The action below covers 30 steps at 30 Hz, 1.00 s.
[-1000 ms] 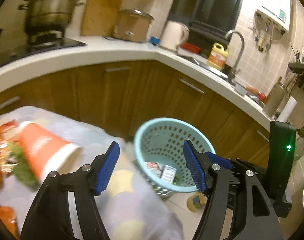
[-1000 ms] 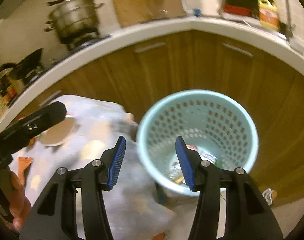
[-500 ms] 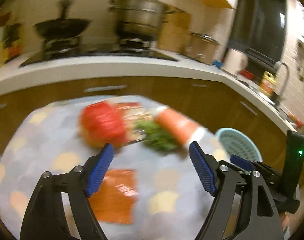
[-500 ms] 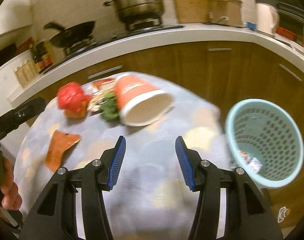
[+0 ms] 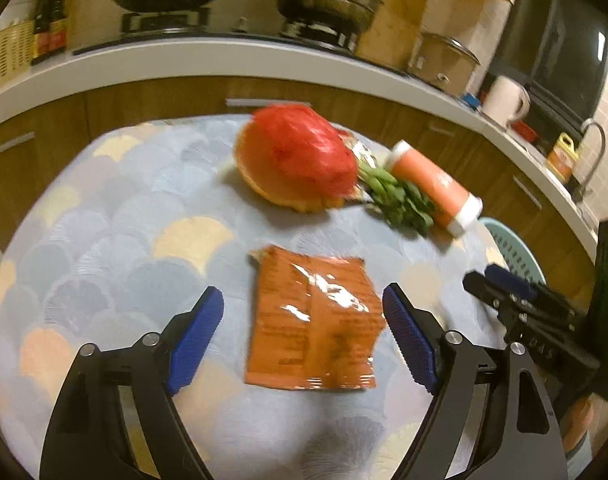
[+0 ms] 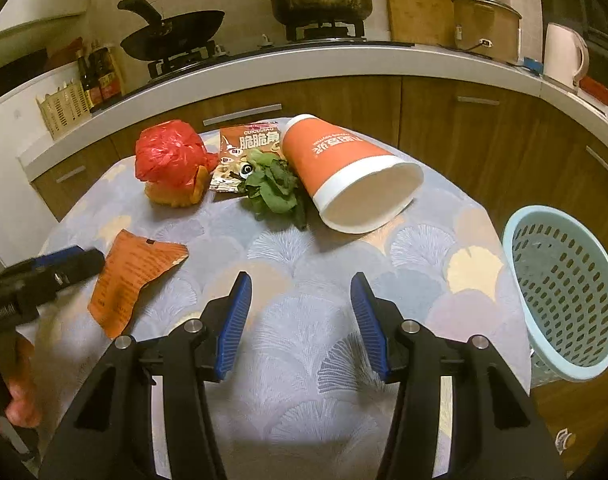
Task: Collect trash
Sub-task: 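Grasp the orange snack packet with the left gripper, then grasp the red plastic bag with the right gripper while the left gripper holds the packet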
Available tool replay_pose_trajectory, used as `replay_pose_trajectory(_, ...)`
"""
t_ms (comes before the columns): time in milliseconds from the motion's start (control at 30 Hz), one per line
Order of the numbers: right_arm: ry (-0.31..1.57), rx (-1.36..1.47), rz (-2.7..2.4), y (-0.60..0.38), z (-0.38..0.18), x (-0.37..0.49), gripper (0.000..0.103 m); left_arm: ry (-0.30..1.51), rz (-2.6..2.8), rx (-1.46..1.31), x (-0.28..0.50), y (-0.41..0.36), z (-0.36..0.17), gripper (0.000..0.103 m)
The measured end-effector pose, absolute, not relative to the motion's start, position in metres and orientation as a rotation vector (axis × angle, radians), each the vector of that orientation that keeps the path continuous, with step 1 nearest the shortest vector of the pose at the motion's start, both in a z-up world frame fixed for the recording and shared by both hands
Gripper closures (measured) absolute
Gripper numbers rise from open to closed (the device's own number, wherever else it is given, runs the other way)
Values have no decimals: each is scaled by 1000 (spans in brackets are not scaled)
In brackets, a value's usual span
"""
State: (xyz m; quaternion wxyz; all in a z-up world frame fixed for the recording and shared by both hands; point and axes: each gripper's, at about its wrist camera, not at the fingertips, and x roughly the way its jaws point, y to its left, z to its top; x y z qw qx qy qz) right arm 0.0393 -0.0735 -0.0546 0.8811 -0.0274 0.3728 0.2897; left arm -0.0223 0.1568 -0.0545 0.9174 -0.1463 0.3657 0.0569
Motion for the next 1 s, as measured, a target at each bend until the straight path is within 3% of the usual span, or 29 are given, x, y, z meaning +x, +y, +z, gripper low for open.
replay_pose_trajectory(400,791,-67,631,-70,-58,41,55,843,153,-203,6,129,-77,25)
replay_pose_trajectory(667,801,-70,627,-69,-59,42,55,795,173,-247,-2,139,-75,57)
replay_pose_trajectory(833,790,-95,623,-65,-59,38,55,715,181,-285,-15,148,-62,63)
replay_pose_trajectory(1000,802,-104,634,-59,-55,39,55,632,219,-290,-26,170,-39,63)
